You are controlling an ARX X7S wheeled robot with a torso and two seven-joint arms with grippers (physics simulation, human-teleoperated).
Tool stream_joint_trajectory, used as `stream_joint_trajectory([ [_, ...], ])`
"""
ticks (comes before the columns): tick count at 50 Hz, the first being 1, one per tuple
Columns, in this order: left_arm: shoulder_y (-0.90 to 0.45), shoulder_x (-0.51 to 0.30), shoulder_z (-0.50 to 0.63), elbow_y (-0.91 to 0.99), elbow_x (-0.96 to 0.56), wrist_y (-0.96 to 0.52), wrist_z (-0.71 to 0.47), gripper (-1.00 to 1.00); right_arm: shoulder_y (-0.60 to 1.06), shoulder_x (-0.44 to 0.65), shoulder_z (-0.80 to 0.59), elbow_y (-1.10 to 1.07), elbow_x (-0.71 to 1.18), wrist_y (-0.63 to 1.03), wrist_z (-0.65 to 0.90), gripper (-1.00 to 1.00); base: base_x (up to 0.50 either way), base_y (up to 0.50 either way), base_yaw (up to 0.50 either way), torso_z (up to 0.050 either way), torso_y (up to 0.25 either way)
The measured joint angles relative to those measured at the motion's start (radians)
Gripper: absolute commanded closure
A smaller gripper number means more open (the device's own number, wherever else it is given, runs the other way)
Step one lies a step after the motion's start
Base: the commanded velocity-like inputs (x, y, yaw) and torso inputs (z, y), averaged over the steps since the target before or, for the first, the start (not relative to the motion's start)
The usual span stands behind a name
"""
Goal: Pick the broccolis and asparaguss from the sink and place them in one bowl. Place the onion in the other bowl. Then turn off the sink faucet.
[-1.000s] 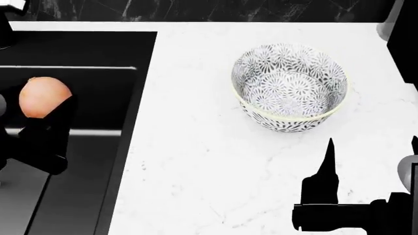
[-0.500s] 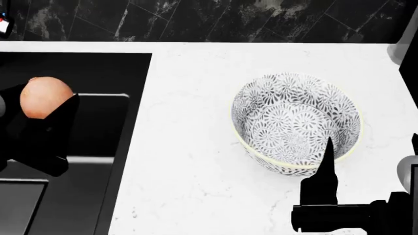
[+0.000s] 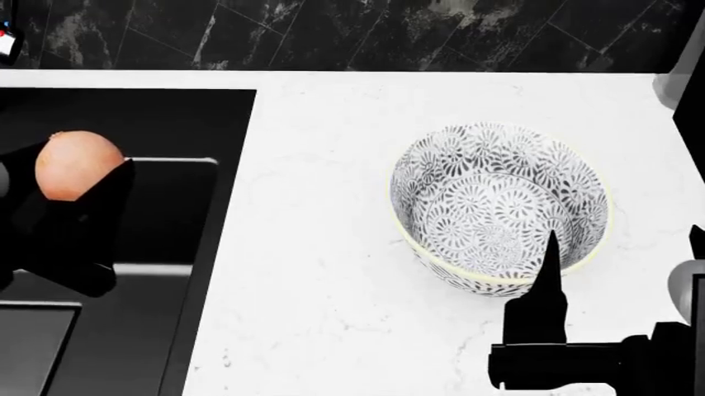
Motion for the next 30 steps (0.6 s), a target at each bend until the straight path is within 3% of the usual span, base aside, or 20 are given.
stream_joint_trajectory([
  [6, 0.002, 0.003, 0.000, -0.001, 0.000, 0.001, 0.000, 1.00, 0.003, -0.005, -0.005, 0.003, -0.002, 0.002, -0.002, -1.00, 0.00, 0.00, 0.00, 0.002, 0.000],
  [23, 0.004, 0.004, -0.004, -0.006, -0.001, 0.004, 0.000, 1.00, 0.009, -0.023, -0.022, 0.014, -0.019, 0.005, -0.015, -1.00, 0.00, -0.33, 0.00, 0.000, 0.001],
  [30, -0.002, 0.004, -0.007, -0.010, -0.003, 0.003, 0.006, 1.00, 0.019, -0.030, -0.031, 0.019, -0.027, 0.011, -0.022, -1.00, 0.00, -0.02, 0.00, 0.000, 0.000],
])
